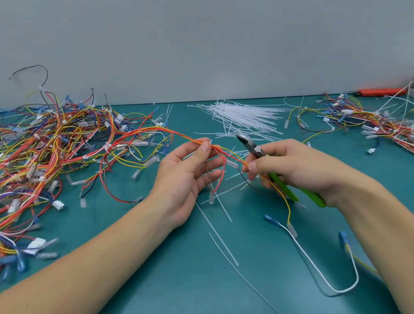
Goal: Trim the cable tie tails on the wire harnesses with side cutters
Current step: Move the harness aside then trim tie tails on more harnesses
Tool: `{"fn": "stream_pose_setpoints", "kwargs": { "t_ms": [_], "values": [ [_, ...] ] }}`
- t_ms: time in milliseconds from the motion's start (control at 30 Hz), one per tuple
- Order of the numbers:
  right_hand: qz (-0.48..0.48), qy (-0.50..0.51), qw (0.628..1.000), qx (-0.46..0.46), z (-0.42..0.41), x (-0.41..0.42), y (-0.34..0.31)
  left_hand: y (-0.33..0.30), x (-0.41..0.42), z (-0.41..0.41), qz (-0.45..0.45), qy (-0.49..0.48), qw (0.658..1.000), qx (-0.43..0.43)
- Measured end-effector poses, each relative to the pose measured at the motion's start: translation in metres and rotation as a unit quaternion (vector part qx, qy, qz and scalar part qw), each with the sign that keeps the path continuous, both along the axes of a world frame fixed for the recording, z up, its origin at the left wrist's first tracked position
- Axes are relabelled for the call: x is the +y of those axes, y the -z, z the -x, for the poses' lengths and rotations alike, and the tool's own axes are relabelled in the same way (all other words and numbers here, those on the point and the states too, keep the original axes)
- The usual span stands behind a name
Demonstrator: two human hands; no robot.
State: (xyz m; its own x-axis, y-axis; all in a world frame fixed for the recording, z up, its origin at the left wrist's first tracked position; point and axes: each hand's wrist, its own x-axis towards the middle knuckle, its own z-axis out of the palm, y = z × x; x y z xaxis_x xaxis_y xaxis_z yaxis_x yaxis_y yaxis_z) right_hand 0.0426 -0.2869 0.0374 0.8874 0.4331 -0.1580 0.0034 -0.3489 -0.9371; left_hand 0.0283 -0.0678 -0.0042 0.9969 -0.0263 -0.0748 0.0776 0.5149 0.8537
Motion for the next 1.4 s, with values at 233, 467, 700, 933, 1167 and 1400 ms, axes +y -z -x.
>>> {"fn": "stream_pose_setpoints", "kwargs": {
  "t_ms": [233,467,700,933,1167,1400],
  "values": [
    [0.043,0.054,0.996,-0.051,-0.004,-0.006,0.001,0.002,-0.001,-0.001,-0.028,0.007,1.000,-0.008],
    [0.250,0.191,0.944,-0.096,-0.017,-0.041,0.001,0.001,-0.003,0.004,-0.044,0.012,0.999,-0.007],
    [0.422,0.193,0.885,-0.041,-0.025,-0.069,-0.001,-0.002,-0.002,0.001,-0.015,0.002,1.000,0.002],
    [0.448,0.208,0.869,-0.033,-0.026,-0.083,-0.009,-0.002,0.000,-0.002,0.016,-0.011,1.000,0.011],
    [0.453,0.213,0.865,-0.039,-0.025,-0.084,-0.007,0.001,0.000,-0.005,0.023,-0.004,1.000,0.017],
    [0.453,0.127,0.877,-0.097,0.002,-0.064,-0.047,0.000,-0.001,-0.004,0.004,-0.002,1.000,0.010]
  ]
}}
